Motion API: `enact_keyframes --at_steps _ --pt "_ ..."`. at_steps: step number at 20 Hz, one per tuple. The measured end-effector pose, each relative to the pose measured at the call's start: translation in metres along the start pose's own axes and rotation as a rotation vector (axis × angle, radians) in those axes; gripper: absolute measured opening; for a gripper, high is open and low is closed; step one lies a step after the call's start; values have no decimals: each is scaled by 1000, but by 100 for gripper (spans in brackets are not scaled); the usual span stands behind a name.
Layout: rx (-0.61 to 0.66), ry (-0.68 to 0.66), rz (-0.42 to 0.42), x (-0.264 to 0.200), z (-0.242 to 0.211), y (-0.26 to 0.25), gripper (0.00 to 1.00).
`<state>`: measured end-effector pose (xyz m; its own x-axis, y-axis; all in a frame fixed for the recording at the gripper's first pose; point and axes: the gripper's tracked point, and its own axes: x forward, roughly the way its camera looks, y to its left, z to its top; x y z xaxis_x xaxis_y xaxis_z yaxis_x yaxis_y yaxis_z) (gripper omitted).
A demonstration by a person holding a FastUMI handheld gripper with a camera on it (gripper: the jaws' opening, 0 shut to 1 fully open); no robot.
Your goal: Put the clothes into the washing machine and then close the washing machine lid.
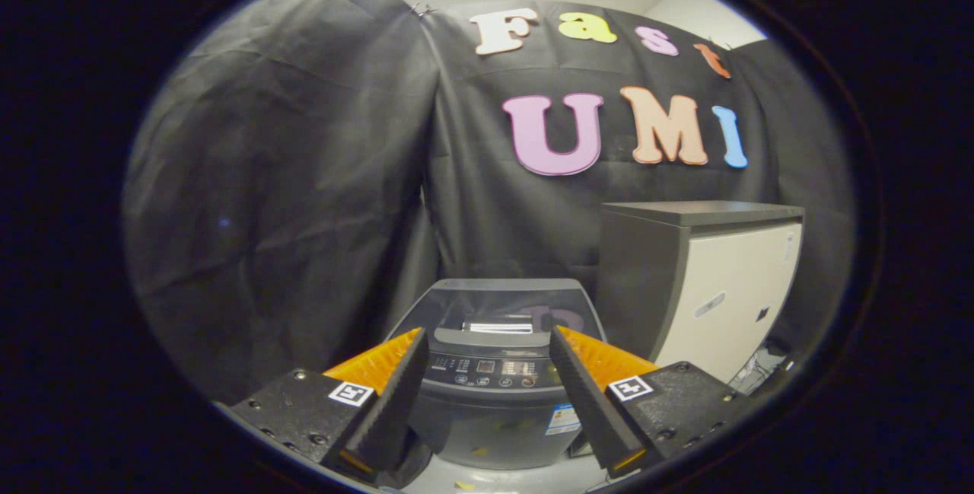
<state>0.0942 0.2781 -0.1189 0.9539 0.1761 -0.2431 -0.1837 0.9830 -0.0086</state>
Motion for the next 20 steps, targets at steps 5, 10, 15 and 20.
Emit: enact_keyframes --at_steps 5,10,15,20 --pt "-16 -35 1 -4 16 -24 97" --pt "-1 -67 51 -20 30 -37 97" --pt "31 -118 78 -32 50 -53 97" --pt "31 -161 28 -48 67 -83 97"
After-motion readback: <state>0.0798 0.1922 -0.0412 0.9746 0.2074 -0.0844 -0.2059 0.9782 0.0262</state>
